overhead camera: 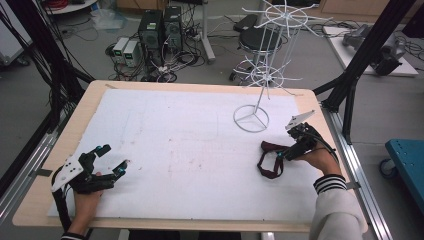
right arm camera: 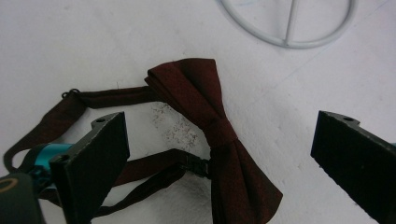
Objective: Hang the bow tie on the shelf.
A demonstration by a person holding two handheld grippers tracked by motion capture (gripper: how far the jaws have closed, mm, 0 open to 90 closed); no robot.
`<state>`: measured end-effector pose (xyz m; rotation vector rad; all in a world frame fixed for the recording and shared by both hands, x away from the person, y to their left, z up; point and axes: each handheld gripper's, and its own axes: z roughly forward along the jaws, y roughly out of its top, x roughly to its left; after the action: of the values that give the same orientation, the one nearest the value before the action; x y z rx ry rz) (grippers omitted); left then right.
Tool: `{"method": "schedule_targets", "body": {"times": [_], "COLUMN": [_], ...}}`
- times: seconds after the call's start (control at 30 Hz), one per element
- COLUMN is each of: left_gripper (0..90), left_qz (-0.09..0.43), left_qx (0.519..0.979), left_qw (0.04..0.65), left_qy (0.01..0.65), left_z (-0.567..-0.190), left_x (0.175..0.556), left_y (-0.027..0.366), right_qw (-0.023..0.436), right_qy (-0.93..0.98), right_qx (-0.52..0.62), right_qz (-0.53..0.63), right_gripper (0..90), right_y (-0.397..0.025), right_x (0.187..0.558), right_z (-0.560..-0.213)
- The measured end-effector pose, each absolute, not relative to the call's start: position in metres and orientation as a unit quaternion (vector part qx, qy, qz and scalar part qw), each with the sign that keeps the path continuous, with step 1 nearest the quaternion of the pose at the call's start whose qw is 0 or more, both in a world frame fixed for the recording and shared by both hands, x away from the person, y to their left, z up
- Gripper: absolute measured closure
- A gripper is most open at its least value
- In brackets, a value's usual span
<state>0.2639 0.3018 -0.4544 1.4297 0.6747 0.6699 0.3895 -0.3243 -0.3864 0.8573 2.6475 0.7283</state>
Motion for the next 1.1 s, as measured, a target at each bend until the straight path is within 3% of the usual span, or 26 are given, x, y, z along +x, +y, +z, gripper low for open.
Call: {"method": "schedule_targets", "body": {"times": [0.57,0.63,0.87,1.1], "left_gripper": [14.1,14.1,14.1,14.1], "left_qz": [0.295,0.296,0.295,0.296], "left_qx": [0.631,0.630,0.630,0.631], "left_qw": [0.654,0.653,0.654,0.653], "left_qy": [0.297,0.297,0.297,0.296], "left_z": [-0.454,-0.454,-0.454,-0.454], "left_x": [0.264,0.264,0.264,0.264], "left_y": [0.302,0.302,0.301,0.301], "right_qw": [0.121,0.112,0.105,0.110], "right_qy": [0.927,0.931,0.933,0.939], "right_qx": [0.288,0.281,0.283,0.272], "right_qz": [0.209,0.205,0.196,0.178], "right_gripper": [8.1,16.6,20.2,37.4], "right_y": [-0.314,-0.313,-0.312,-0.311], "right_x": [0.400,0.400,0.402,0.403], "right_z": [-0.400,-0.400,-0.404,-0.405]}}
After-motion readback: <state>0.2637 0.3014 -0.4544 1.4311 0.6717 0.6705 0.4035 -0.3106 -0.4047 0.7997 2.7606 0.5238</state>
